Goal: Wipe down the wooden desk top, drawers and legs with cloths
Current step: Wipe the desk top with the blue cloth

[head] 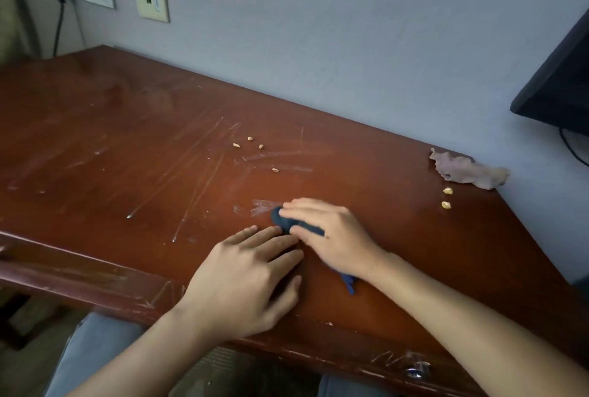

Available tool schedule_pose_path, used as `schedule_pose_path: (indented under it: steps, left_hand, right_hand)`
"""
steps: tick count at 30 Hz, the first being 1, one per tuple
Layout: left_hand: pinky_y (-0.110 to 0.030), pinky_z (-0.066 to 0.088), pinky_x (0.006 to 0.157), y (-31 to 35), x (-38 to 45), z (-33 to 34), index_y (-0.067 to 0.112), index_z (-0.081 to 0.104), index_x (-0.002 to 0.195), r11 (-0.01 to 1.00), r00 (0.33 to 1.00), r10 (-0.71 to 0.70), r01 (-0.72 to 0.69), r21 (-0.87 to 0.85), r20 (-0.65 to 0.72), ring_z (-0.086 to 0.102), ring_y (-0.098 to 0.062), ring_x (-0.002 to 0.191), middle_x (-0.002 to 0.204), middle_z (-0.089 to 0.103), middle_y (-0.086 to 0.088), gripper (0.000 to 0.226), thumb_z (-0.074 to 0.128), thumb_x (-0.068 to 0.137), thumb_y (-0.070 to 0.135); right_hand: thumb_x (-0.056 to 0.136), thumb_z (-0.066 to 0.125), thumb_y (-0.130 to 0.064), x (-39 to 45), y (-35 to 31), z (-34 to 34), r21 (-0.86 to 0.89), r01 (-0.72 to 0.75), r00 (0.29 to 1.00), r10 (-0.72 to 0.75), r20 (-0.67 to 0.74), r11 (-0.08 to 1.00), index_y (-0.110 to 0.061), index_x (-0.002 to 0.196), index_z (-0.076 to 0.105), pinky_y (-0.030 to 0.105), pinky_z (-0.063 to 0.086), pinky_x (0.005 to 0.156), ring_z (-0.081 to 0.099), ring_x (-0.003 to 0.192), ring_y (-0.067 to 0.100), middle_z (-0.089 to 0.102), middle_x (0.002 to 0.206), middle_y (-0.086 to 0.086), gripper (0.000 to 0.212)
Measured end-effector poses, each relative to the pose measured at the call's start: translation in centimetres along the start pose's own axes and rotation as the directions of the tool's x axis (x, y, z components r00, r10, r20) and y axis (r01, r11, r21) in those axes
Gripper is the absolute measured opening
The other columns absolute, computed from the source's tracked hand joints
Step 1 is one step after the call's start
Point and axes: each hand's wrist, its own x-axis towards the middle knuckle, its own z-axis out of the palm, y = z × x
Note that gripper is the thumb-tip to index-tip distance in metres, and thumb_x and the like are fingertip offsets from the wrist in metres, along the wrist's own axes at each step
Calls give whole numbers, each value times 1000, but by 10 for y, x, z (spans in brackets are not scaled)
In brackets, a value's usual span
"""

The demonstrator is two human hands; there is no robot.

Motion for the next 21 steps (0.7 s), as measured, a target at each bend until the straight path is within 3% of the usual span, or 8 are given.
schedule_pose_path:
  steps: [3, 7, 10, 14, 16, 20, 21]
  left_hand:
    - [-43, 52, 107, -3, -7, -3, 25, 74, 124, 1000, 1000, -18, 18, 23, -18, 64, -21, 127, 134, 69, 3, 38, 53, 99, 44]
    - [-56, 33, 118, -4, -31, -6, 33, 54, 149, 988, 991, -116, 107, 111, 70, 42, -24, 148, 157, 49, 4, 55, 35, 105, 60]
    - [-56, 21, 119, 1, -44, -3, 32, 40, 158, 981, 987, -135, 122, 151, 86, 29, -25, 154, 164, 36, 3, 61, 29, 107, 63]
    - [-54, 24, 121, 1, -59, -6, 29, 47, 155, 982, 992, -127, 122, 146, 28, 34, -25, 152, 162, 41, 0, 57, 33, 107, 56]
    - [-51, 28, 122, -3, -66, -9, 28, 49, 153, 985, 993, -122, 121, 124, 0, 35, -22, 152, 161, 42, 1, 53, 35, 108, 52]
    - [-47, 41, 118, -4, -70, -11, 20, 65, 140, 988, 985, -132, 140, 65, -112, 48, -23, 144, 150, 57, -5, 45, 43, 108, 42]
    - [-46, 46, 114, -4, -70, -12, 16, 69, 134, 988, 978, -142, 150, 46, -151, 54, -23, 139, 144, 62, -7, 42, 45, 107, 38]
  right_hand:
    - [94, 73, -16, -2, 15, -12, -19, 13, 1000, -12, 21, 1000, -19, 128, 72, 22, 39, 114, 57, 127, 3, 66, 133, -7, 34]
    - [99, 66, -20, 16, 34, -20, -72, -216, 972, 207, -114, 974, -21, 132, 69, 31, 43, 110, 54, 122, -2, 64, 134, -11, 33]
    - [100, 63, -21, 26, 6, 0, -89, -129, 989, 123, -77, 988, -19, 134, 68, 31, 43, 112, 57, 127, 11, 65, 137, -4, 34]
    - [98, 67, -19, 26, -37, 21, 20, 91, 993, -92, 79, 996, -20, 135, 66, 21, 38, 114, 55, 132, 8, 64, 139, -3, 37]
    - [97, 69, -19, 31, -31, 19, 33, 123, 987, -126, 101, 992, -17, 133, 68, 24, 41, 113, 57, 129, 9, 66, 137, -2, 36]
    - [101, 62, -24, 48, -14, 13, -104, -157, 986, 151, -68, 982, -20, 135, 67, 37, 47, 109, 58, 128, 16, 64, 139, -4, 35]
    - [101, 61, -23, 49, -20, 17, -115, -170, 983, 161, -82, 979, -19, 135, 67, 37, 46, 109, 58, 128, 17, 64, 139, -3, 35]
